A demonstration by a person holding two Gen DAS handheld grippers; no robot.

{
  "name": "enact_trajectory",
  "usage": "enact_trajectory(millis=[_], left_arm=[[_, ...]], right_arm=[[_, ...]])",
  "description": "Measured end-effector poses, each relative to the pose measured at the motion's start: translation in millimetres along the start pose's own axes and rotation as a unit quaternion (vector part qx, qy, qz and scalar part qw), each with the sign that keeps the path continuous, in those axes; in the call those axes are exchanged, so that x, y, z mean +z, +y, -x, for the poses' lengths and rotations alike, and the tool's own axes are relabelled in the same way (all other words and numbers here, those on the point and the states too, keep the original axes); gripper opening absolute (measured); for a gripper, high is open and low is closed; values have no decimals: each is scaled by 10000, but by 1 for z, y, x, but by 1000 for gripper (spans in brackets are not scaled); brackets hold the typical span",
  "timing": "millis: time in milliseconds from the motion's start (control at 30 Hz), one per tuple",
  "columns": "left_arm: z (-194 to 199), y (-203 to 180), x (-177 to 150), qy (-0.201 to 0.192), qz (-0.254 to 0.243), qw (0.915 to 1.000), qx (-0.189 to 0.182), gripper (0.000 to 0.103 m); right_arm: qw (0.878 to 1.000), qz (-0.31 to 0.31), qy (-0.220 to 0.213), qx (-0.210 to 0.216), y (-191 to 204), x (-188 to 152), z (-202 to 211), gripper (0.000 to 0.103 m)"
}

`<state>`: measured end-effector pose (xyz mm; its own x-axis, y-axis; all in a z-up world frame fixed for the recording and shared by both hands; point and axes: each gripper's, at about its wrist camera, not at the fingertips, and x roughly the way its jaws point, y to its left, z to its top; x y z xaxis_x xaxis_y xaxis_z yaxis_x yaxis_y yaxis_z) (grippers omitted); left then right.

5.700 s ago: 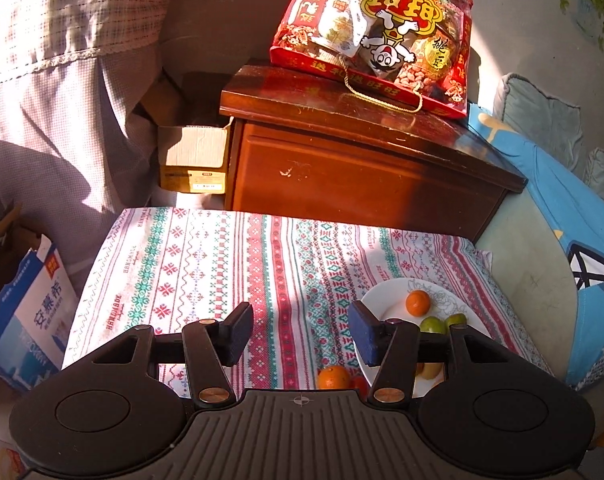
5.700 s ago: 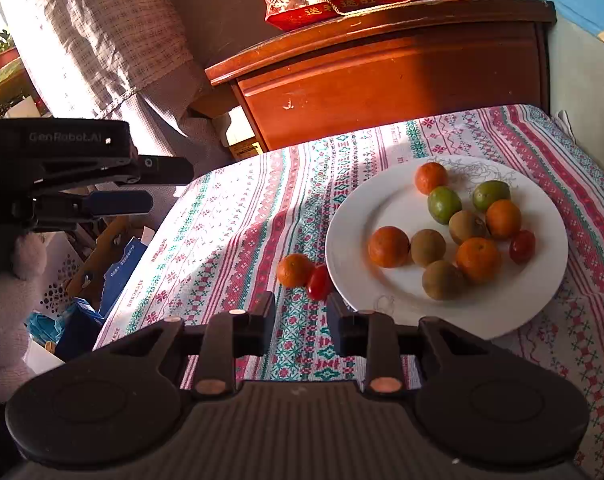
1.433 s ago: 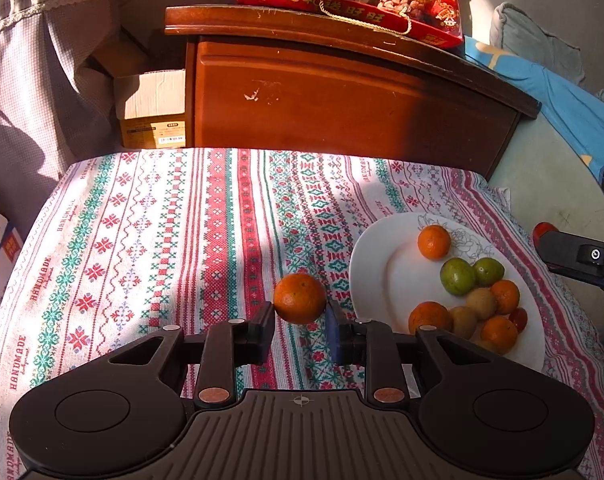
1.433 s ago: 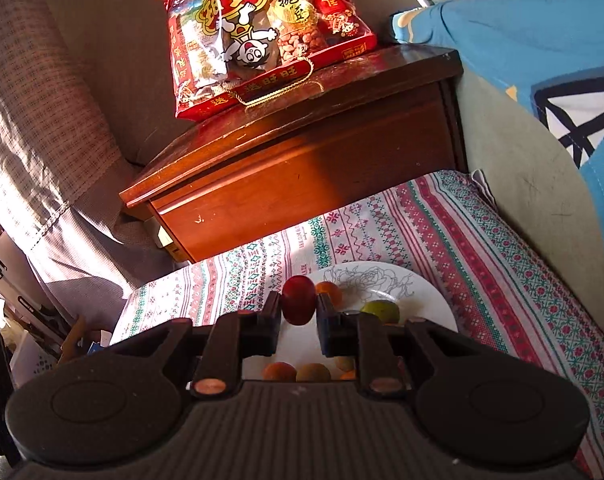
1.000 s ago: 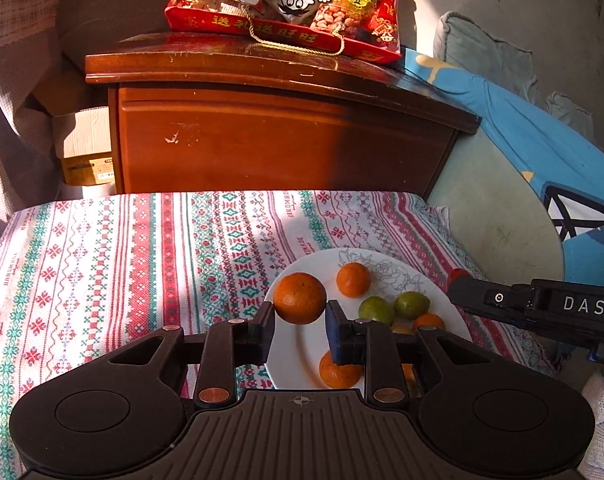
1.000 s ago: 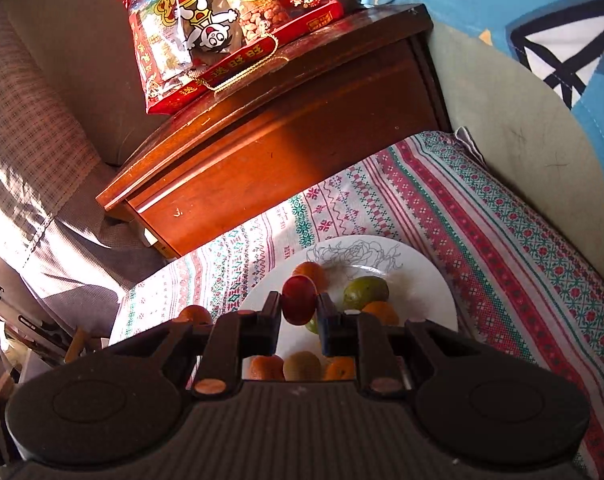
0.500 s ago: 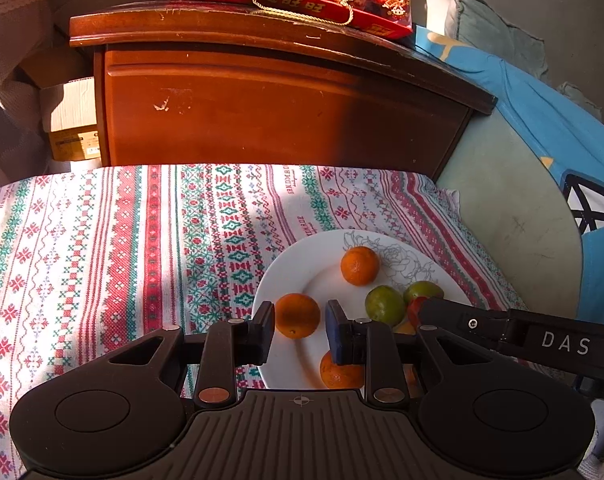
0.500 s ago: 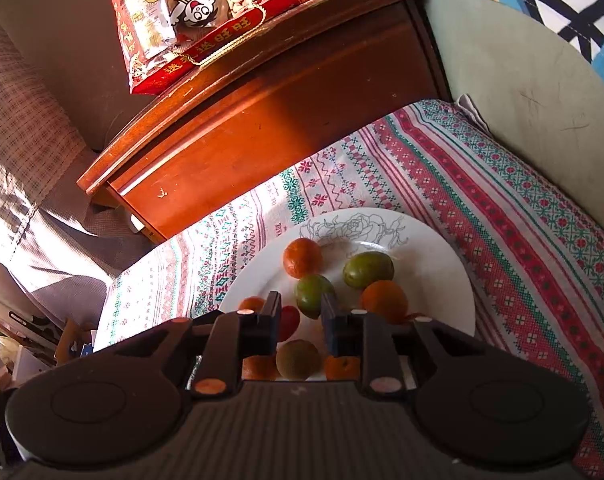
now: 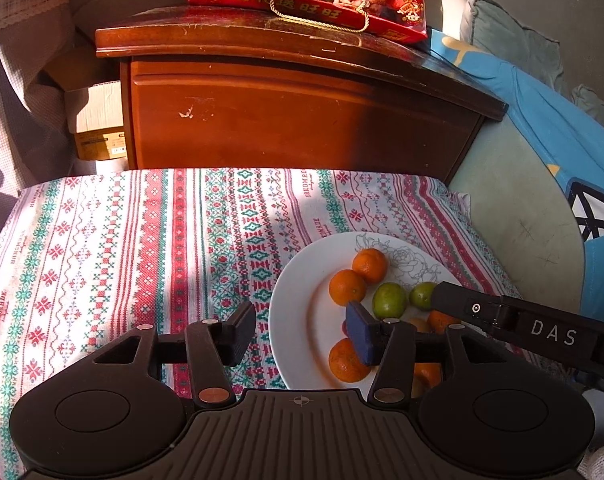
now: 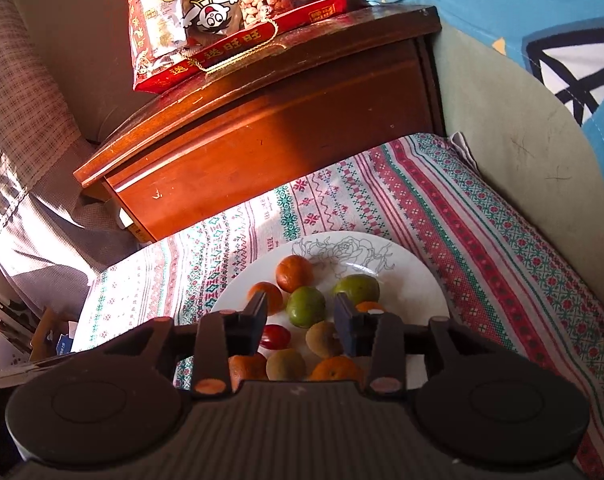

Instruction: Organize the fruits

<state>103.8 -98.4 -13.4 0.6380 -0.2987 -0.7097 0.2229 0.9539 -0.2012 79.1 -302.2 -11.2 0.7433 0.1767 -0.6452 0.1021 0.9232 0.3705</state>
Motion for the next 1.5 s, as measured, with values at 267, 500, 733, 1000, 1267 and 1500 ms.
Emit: enact_trajectory(millis=[267, 500, 733, 1000, 1267, 1500], left_arm=[[16, -3, -9, 266, -47, 9994, 196, 57], [28, -6, -13, 340, -67, 9981, 505, 69], [36, -7, -17, 510, -98, 9963, 687, 83], [32, -6, -19, 763, -92, 9937, 817, 90], [29, -6, -20, 873, -144, 9914, 961, 90], [27, -9, -22, 912, -194, 9899, 1068, 90]], right_arm=[[9994, 185, 18, -281, 6, -5, 12, 45], [9974, 397, 11, -604, 11, -6, 20, 61], [9950, 397, 45, -918, 9, -12, 32, 80], [9893, 426, 395, -1339, 2, -22, 27, 91], [9843, 621, 677, -1506, 2, -24, 18, 93], [9818, 818, 835, -1496, 5, -29, 15, 94]])
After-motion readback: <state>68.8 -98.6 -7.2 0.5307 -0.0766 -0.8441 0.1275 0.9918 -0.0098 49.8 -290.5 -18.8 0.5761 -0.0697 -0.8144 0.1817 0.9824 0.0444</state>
